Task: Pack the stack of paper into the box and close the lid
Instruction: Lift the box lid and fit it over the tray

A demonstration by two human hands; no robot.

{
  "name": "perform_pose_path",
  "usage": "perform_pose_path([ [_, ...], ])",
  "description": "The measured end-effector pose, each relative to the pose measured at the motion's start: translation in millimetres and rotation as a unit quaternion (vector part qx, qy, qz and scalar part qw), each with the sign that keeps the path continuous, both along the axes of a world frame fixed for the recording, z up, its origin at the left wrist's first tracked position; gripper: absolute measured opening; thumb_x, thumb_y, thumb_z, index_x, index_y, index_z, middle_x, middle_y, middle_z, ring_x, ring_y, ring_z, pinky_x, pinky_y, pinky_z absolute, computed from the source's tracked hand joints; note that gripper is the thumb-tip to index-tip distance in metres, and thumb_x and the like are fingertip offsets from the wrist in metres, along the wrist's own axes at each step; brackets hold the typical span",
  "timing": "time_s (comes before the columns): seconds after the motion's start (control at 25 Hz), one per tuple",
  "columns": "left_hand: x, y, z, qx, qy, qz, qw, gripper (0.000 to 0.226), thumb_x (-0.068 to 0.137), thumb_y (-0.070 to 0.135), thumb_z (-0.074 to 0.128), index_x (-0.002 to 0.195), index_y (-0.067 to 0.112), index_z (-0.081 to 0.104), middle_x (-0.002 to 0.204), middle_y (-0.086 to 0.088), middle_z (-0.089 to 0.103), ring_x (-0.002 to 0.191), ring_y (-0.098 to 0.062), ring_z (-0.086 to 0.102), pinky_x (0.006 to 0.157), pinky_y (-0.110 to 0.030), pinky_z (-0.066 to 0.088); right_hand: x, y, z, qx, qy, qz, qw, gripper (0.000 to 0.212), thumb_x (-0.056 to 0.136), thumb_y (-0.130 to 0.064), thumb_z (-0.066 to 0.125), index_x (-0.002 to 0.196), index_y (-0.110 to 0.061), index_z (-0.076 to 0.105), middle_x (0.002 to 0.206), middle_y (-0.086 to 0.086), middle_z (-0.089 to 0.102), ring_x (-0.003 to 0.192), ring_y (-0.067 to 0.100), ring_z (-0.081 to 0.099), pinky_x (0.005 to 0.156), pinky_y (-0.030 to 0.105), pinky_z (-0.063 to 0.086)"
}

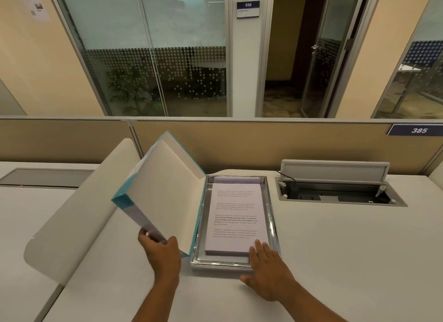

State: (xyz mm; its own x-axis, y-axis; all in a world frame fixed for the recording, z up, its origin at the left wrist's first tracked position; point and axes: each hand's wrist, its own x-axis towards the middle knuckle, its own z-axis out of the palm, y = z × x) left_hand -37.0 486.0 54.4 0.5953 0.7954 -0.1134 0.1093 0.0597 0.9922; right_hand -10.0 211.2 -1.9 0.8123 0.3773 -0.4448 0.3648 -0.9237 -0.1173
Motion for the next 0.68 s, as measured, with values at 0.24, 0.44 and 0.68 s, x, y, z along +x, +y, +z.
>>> perform_pose_path([
  [0.24, -2, -37, 16, 0.120, -0.013, -0.089, 0.989, 0.080, 0.091, -0.013, 0.068, 0.148, 0.028, 0.030, 0.152, -0.009, 0.046, 0.134, -0.033, 0.054, 0.101, -0.054, 0.056, 1, -1, 9, 0.097, 0.015, -0.052, 0.994, 0.091, 0.103, -0.071, 0.027, 0.169, -0.015, 0.001, 0.179, 0.009, -0.009, 0.166, 0.029, -0.007, 0.133, 0.045, 0.001],
  [0.44, -6, -62, 16, 0.279, -0.035, -0.186, 0.941, 0.066, 0.095, 0.005, 0.072, 0.140, 0.039, 0.039, 0.134, 0.013, 0.052, 0.124, -0.016, 0.056, 0.091, -0.042, 0.063, 4, -1, 47, 0.432, 0.035, -0.201, 0.878, 0.087, 0.093, -0.079, 0.035, 0.166, -0.033, 0.023, 0.174, -0.007, 0.030, 0.158, 0.022, 0.034, 0.127, 0.048, 0.038],
  [0.68, 3, -98, 9, 0.553, 0.016, -0.251, 0.794, 0.073, 0.080, 0.015, 0.089, 0.140, 0.022, 0.047, 0.133, -0.015, 0.068, 0.119, -0.034, 0.069, 0.100, -0.065, 0.056, 18, -15, 102, 0.659, 0.031, -0.350, 0.665, 0.053, 0.090, -0.076, 0.038, 0.127, -0.042, 0.056, 0.121, -0.005, 0.070, 0.106, 0.018, 0.076, 0.076, 0.020, 0.062],
])
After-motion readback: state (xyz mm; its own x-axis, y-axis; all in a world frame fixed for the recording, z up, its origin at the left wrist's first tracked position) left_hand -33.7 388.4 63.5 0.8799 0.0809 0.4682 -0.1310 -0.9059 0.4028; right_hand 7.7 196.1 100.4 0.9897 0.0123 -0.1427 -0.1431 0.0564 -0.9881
